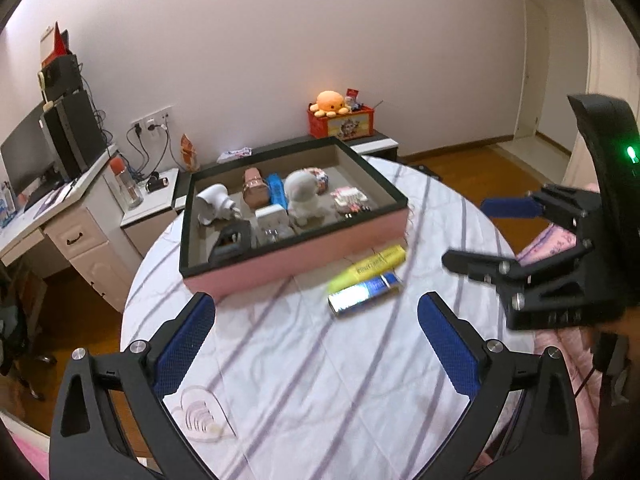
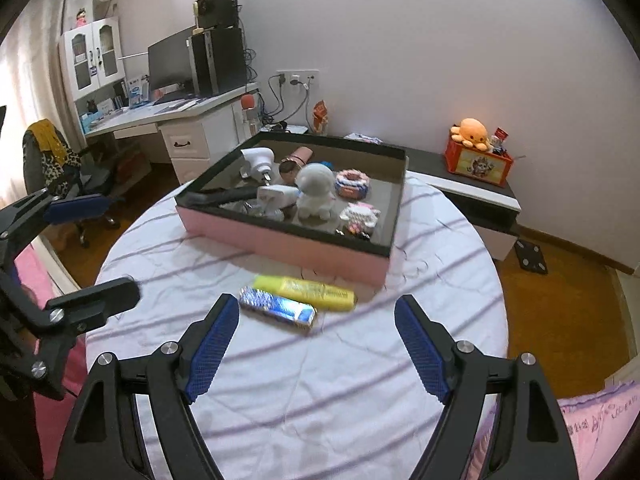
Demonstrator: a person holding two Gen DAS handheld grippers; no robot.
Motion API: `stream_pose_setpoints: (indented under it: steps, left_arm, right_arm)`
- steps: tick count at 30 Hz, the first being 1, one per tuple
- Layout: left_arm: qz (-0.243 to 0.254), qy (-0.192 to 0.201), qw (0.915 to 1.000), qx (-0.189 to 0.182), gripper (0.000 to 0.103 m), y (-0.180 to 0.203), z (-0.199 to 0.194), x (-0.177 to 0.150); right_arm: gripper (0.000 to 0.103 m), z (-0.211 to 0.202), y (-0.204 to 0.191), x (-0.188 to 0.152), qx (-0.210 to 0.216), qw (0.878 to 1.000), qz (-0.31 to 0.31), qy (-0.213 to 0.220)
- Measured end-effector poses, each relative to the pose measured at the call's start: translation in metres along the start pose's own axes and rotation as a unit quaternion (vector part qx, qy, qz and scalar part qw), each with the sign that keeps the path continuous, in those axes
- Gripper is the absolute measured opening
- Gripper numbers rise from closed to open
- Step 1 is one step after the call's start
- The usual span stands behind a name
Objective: Organize rigid objects
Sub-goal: 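Move the open left tool down to the blue box on the bed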
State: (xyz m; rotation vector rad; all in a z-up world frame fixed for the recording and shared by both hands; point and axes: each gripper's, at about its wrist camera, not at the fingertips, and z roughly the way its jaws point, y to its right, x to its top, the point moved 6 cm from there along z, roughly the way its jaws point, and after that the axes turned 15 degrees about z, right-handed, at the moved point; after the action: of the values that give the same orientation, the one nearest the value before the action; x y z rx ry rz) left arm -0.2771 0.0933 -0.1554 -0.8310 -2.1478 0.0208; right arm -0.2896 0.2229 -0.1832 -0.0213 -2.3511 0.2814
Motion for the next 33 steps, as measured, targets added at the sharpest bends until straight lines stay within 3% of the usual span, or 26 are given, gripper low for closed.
stream_pose_setpoints:
  steps: [6,17,27,33]
  left_arm:
    - [0.002,-0.033,0.9994,-0.004,0.102,0.021,0.022,-0.015]
    - [-0.053,-0.099,0.9933,-0.029,0.102,0.053,0.107,-0.017]
    - [-0.147,-0.162,0.9757,-0.014,0.102,0.041,0.163,-0.026]
    - [-0.129,-0.159,0.9787,0.002,0.103,0.045,0.166,-0.026]
  right_arm:
    - [0.082,-0.001,0.024,-0.008,-0.023,0.999,0.021,-0.004]
    - [0.082,0.012,0.065,0.000,-0.003,0.998,0.057,-0.010]
    - [0.082,0.078,0.079,0.041,0.012,0.995,0.099,-0.016]
    - [0.082,0.114,0.073,0.059,0.002,0.995,0.094,-0.028]
